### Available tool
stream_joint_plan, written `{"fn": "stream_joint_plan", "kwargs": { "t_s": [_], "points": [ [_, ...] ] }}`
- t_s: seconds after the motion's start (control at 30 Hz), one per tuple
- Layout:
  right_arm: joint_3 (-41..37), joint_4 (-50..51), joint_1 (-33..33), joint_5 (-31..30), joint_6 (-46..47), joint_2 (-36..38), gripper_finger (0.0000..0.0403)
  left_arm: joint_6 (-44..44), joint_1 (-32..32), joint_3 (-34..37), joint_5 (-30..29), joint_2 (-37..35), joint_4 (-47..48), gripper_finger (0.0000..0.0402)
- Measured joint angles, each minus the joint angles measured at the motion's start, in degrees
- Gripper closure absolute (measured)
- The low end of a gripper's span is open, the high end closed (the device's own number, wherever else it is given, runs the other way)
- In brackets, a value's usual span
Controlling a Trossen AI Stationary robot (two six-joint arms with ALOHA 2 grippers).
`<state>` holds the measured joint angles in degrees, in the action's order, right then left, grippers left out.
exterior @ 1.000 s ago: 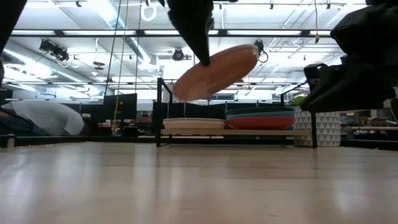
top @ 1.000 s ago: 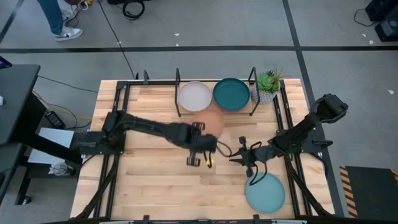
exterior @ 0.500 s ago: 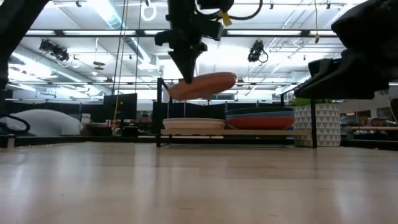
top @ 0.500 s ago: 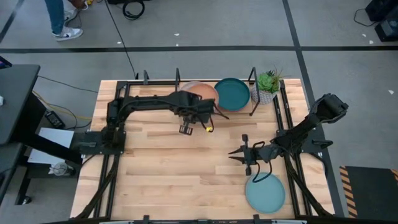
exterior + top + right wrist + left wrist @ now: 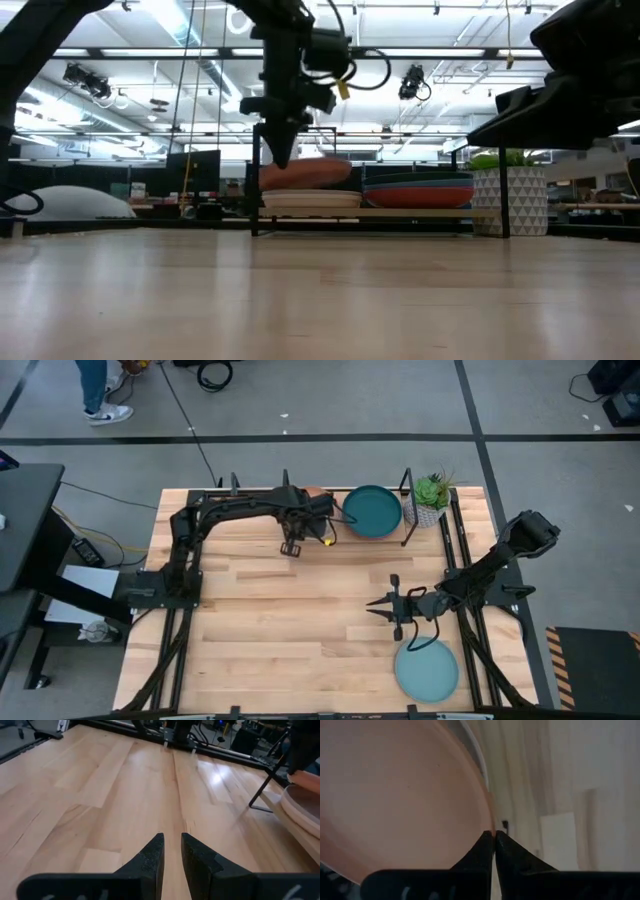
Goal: Place and stack plates onto a shelf
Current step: Stack the brown plate on the grey plate on the shelf, then stack the light blue plate on the brown plate on the shelf
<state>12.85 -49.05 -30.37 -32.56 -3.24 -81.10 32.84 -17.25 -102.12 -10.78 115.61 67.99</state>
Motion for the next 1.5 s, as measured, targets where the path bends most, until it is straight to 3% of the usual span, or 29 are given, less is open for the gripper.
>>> {"fn": "stream_joint_plan", "kwargs": {
  "t_s": [0.4, 0.93, 1.07, 1.2, 1.5],
  "points": [
    [0.0, 1.3, 0.0, 0.0, 0.7, 0.0, 0.0331, 0.5, -0.5, 3.2, 0.5, 0.0, -4.0, 0.0385],
    [0.0, 1.2, 0.0, -0.2, 0.5, 0.0, 0.0331, 1.6, 0.9, 3.2, 0.3, -0.1, -9.3, 0.0327],
    [0.0, 1.2, 0.0, -0.2, 0.5, 0.0, 0.0331, 0.6, 2.2, 3.1, -3.2, -1.1, -7.7, 0.0327],
    [0.0, 0.9, 0.0, -0.4, 0.5, 0.0, 0.0331, -3.6, 2.2, 3.1, -9.9, -1.2, -4.5, 0.0327],
    [0.0, -0.4, -0.2, 1.0, 0.6, 0.0, 0.0331, -14.2, 0.6, 3.2, -8.8, -1.2, -4.1, 0.0327]
  ]
}}
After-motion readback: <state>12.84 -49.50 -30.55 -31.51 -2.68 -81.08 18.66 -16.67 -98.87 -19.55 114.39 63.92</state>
